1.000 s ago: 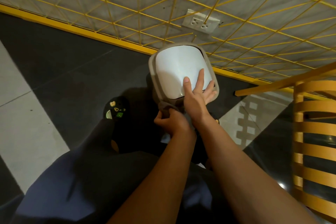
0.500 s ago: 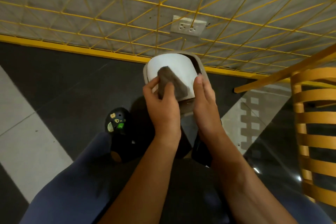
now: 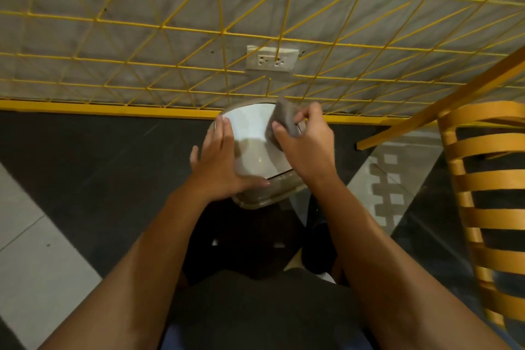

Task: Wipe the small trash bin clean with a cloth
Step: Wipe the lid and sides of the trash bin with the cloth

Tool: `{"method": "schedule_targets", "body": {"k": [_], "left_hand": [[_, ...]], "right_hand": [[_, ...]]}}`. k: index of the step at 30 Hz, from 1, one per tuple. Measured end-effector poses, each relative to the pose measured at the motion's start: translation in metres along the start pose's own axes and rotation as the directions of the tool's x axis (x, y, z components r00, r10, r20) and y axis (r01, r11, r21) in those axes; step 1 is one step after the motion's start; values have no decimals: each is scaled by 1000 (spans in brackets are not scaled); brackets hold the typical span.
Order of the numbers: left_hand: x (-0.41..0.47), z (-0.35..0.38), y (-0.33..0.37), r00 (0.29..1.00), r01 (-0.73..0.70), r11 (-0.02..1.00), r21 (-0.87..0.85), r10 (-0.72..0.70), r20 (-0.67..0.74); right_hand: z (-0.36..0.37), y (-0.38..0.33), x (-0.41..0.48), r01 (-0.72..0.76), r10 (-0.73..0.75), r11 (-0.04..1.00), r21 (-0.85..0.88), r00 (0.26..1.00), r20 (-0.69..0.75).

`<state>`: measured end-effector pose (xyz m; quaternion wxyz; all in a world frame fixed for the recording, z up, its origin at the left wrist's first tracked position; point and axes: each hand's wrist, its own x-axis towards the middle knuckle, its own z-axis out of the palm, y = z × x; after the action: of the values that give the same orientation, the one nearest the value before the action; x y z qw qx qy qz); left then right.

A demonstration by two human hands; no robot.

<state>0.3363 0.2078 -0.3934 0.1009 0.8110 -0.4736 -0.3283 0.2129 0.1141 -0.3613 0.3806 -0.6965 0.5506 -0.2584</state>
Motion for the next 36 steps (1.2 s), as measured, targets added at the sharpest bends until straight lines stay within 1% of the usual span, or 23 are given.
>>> {"method": "schedule_targets", "body": {"k": [2,3,5,6,8,10,12,13,16,17,18,19,20,21,22,24,25,26,29,31,33,34,36], "left_hand": [[4,6,0,1000,-4,1000,-21,4,-5],[5,9,-1,1000,-15,999,-32,14,-17],[6,12,-3,998,-44,998,-40,43,-44],[6,12,-4,998,-53,998,-40,51,-45],[7,13,-6,998,-47,998,-30,46,-33],[6,14,-6,999,-36,999,-4,36,-36],[5,16,-6,998,-37,999,1,37,-49],[5,16,-6,998,-40,999,-3,40,-53],[6,16,-6,998,-41,999,-10,40,-51],[6,15,-6,998,-38,999,-11,38,-47],[6,15,-5,998,-37,999,-10,36,-44],[6,15,-5,998,-36,999,-9,35,-43],[6,15,-4,999,-33,999,-9,33,-44],[6,16,-4,999,-31,999,-10,31,-45],[6,16,-5,998,-32,999,-9,32,-49],[6,16,-6,998,-44,999,-4,44,-49],[6,16,-6,998,-46,999,-9,46,-47],[5,16,-6,998,-45,999,-16,44,-47],[4,15,-5,998,-40,999,-17,39,-44],[4,14,-4,999,-35,999,-10,35,-39],[5,14,-4,999,-38,999,1,38,-34],[5,13,-4,999,-40,999,4,40,-31],[5,12,-5,999,-43,999,-2,43,-22]], "right_hand": [[16,-10,1,182,-185,983,34,973,138],[24,-12,1,266,-266,963,36,932,247],[36,-9,0,411,-355,911,-31,821,446],[40,-6,1,456,-374,888,-63,794,479],[41,1,6,464,-389,883,-75,811,436],[39,8,16,367,-329,928,-55,882,337],[36,13,30,180,-163,983,-44,954,250],[34,15,37,89,-74,994,-60,973,218],[32,23,54,-116,144,982,-150,971,190],[32,21,54,-147,176,976,-160,966,190],[32,17,50,-137,166,979,-151,967,196],[32,12,42,-76,102,989,-130,972,210],[33,6,29,34,-8,994,-105,970,243],[34,2,12,165,-133,983,-85,944,300],[36,0,-6,290,-243,954,-79,897,369],[37,4,-36,426,-335,898,-114,827,451],[37,9,-41,434,-338,892,-127,827,449],[36,13,-40,403,-319,907,-121,846,427],[31,20,-21,227,-196,971,-70,934,299],[30,27,-7,118,-95,989,-88,969,227],[28,36,5,-41,76,988,-149,969,235],[25,41,12,-123,171,974,-190,950,260],[18,50,26,-193,283,934,-300,913,294]]}}
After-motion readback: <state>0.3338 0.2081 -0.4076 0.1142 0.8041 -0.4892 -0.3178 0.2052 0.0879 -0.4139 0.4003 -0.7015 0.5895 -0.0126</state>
